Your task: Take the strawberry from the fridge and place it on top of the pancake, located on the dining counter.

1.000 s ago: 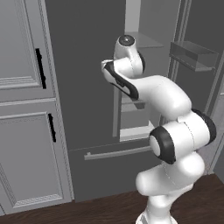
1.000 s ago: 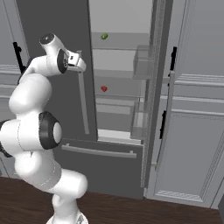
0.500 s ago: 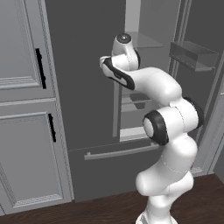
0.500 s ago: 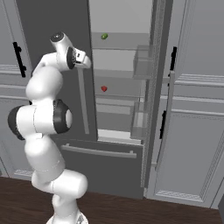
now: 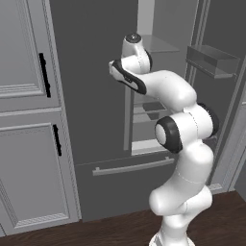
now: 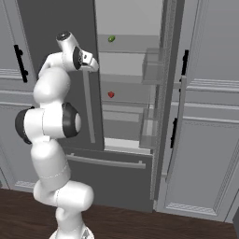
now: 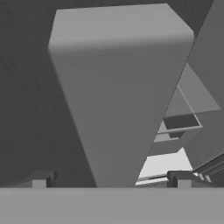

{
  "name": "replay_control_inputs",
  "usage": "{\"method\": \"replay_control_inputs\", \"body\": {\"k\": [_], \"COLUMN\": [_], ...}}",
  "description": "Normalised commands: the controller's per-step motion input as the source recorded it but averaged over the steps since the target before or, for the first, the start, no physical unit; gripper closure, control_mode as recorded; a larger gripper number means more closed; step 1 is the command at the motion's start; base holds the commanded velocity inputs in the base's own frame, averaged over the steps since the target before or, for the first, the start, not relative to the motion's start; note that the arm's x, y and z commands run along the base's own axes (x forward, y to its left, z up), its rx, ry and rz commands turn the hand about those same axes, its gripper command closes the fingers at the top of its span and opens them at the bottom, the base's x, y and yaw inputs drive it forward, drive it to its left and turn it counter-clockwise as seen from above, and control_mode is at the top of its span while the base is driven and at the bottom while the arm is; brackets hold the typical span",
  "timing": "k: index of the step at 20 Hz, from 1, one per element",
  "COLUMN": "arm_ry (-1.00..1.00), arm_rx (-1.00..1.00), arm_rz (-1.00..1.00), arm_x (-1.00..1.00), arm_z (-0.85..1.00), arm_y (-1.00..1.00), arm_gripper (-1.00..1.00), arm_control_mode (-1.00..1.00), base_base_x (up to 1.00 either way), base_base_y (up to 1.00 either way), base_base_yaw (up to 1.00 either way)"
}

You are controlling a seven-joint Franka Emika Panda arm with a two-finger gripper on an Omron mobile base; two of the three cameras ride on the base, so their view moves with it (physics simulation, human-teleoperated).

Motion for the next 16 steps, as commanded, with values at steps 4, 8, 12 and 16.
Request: {"method": "replay_control_inputs", "body": {"k": [4, 8, 12, 16], "arm_ry": [-0.13, -0.23, -0.20, -0.14], "arm_rx": [0.00, 0.00, 0.00, 0.00], "arm_rz": [0.00, 0.00, 0.00, 0.00], "arm_x": [0.19, 0.00, 0.00, 0.13], "arm_z": [-0.33, -0.48, -0.32, -0.17], "arm_y": [-0.02, -0.05, 0.00, 0.00], "arm_gripper": [-1.00, -1.00, -1.00, -1.00], "arm_control_mode": [-1.00, -1.00, -1.00, -1.00], "base_base_x": [0.00, 0.00, 0.00, 0.00], "base_base_y": [0.00, 0.00, 0.00, 0.00], "base_base_yaw": [0.00, 0.00, 0.00, 0.00]}}
